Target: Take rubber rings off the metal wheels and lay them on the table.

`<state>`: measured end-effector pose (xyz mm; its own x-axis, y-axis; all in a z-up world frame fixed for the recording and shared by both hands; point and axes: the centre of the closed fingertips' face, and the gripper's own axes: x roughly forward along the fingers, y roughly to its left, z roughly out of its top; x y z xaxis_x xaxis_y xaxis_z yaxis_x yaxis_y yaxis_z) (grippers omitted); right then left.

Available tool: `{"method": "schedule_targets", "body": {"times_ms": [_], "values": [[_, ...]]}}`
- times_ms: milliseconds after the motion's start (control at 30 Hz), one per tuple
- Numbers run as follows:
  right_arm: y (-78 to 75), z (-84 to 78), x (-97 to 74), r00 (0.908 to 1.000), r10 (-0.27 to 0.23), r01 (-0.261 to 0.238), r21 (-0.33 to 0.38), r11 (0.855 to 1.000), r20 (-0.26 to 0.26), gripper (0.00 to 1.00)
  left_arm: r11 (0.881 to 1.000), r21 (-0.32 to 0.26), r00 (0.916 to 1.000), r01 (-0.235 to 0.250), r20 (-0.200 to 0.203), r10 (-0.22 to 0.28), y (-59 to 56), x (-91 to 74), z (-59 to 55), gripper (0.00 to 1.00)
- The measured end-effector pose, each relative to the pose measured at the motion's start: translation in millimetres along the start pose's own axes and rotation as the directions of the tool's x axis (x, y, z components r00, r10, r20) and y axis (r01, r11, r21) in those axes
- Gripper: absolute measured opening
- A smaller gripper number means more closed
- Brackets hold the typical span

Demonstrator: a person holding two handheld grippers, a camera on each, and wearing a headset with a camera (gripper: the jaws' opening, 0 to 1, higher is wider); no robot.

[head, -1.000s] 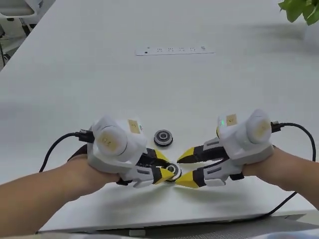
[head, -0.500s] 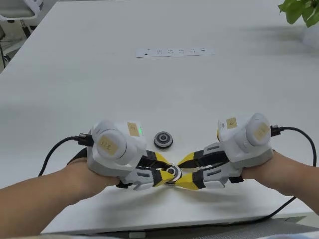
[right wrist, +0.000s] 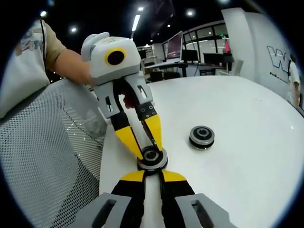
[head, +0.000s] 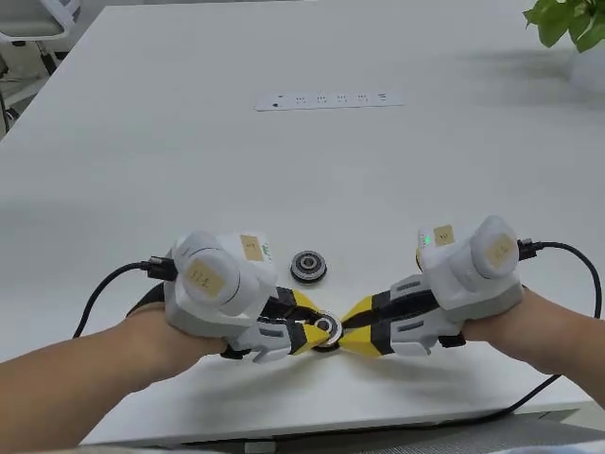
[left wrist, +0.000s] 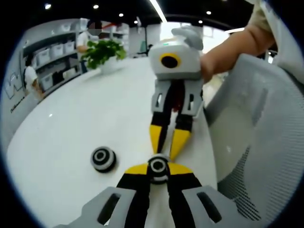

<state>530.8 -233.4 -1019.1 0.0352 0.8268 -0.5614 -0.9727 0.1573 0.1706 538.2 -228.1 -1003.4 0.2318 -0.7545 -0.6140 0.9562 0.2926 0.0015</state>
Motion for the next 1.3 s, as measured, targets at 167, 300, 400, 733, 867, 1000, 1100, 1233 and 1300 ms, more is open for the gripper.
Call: {"method": "schedule_targets", "body": {"times_ms": [167,300,400,733,867,1000,1100,1233,1300], "values": [[0.2,-0.1,0.1,1.0,0.001,0.0,0.015,1.0,-0.002,0.06,1.0,0.003,1.0,-0.002,0.0,0.002,-0.3,-0.3,-0.4,0.13],[-2.3,-1.2,-2.0,0.9999,-0.011,0.011,0.048,0.999,0.0,0.0,1.0,0.003,1.0,-0.003,0.0,0.003,-0.4,-0.4,-0.6,0.13],[-3.0,-0.5,-2.7,0.9999,-0.014,0.014,0.077,0.997,0.008,0.0,1.0,0.002,1.0,-0.004,0.001,0.004,-0.5,-0.5,-0.5,0.13],[-6.8,0.7,-7.4,0.9977,-0.026,0.008,0.259,0.966,0.063,0.0,1.0,0.008,0.9999,-0.01,-0.004,0.01,-0.4,-0.2,-0.5,0.13],[-6.7,1.9,-8.1,0.9963,-0.028,0.001,0.311,0.951,0.081,0.0,1.0,0.016,0.9999,-0.013,-0.009,0.013,-0.5,-0.1,-0.7,0.13],[-9.0,3.5,-8.9,0.9944,-0.034,-0.004,0.359,0.933,0.1,0.0,1.0,0.023,0.9998,-0.015,-0.013,0.015,-0.3,0.1,-0.6,0.13],[-10.4,7.7,-9.8,0.9914,-0.037,-0.015,0.394,0.919,0.125,0.0,1.0,0.026,0.9997,-0.016,-0.016,0.017,-0.3,0.2,-0.4,0.13],[-10.5,8.5,-10.1,0.9897,-0.041,-0.02,0.416,0.909,0.137,0.0,0.999,0.03,0.9995,-0.024,-0.021,0.025,-0.3,0.4,-0.4,0.13],[-9.2,10.6,-10.2,0.9879,-0.039,-0.028,0.42,0.907,0.15,0.0,0.999,0.031,0.9992,-0.029,-0.025,0.03,-0.2,0.7,0.0,0.13]]}}
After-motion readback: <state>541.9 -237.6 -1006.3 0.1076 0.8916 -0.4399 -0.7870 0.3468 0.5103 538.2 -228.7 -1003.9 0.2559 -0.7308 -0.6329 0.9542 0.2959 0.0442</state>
